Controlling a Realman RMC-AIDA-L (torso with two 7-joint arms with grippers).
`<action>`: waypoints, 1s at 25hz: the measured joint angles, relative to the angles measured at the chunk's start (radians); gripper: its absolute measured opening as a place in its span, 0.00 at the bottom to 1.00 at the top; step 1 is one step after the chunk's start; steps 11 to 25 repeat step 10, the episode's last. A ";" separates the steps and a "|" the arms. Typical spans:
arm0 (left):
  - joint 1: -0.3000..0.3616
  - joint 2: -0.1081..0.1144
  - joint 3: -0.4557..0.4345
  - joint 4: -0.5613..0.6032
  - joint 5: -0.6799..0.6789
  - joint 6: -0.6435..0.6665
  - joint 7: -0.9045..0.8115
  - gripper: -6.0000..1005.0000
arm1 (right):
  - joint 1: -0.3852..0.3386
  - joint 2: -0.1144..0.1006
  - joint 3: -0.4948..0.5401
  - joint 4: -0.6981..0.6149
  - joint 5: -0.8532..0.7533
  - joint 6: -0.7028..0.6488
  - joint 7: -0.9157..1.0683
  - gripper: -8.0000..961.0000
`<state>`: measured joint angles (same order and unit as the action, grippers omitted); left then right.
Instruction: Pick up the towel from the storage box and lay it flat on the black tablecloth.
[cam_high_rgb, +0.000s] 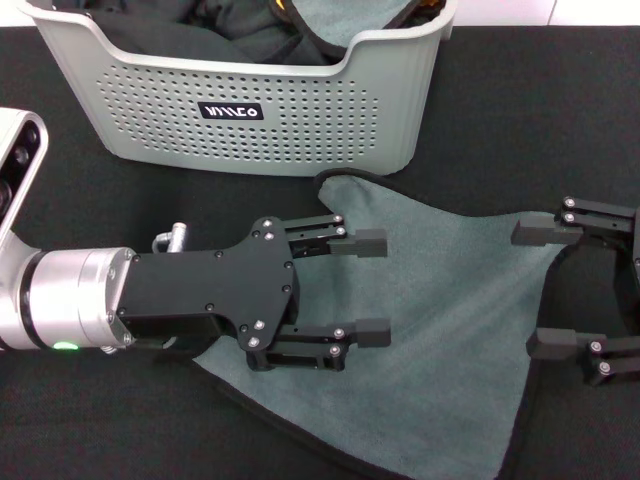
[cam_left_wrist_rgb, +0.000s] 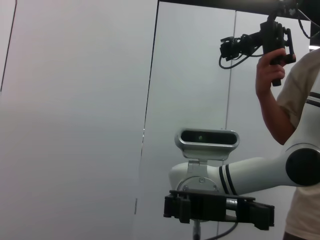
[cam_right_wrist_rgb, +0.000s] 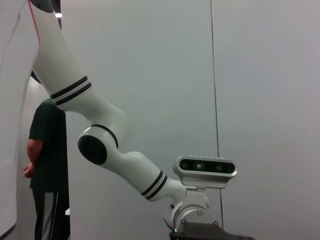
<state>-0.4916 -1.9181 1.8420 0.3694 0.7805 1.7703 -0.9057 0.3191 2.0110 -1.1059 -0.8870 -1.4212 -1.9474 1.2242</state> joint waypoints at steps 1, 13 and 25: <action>0.001 -0.001 -0.004 0.000 0.000 0.000 0.000 0.75 | 0.000 0.000 0.000 0.002 0.000 0.000 0.000 0.83; -0.002 -0.006 -0.014 -0.005 0.003 0.000 0.001 0.75 | 0.000 0.000 0.001 0.007 0.002 0.006 0.000 0.83; -0.002 -0.006 -0.014 -0.005 0.003 0.000 0.001 0.75 | 0.000 0.000 0.001 0.007 0.002 0.006 0.000 0.83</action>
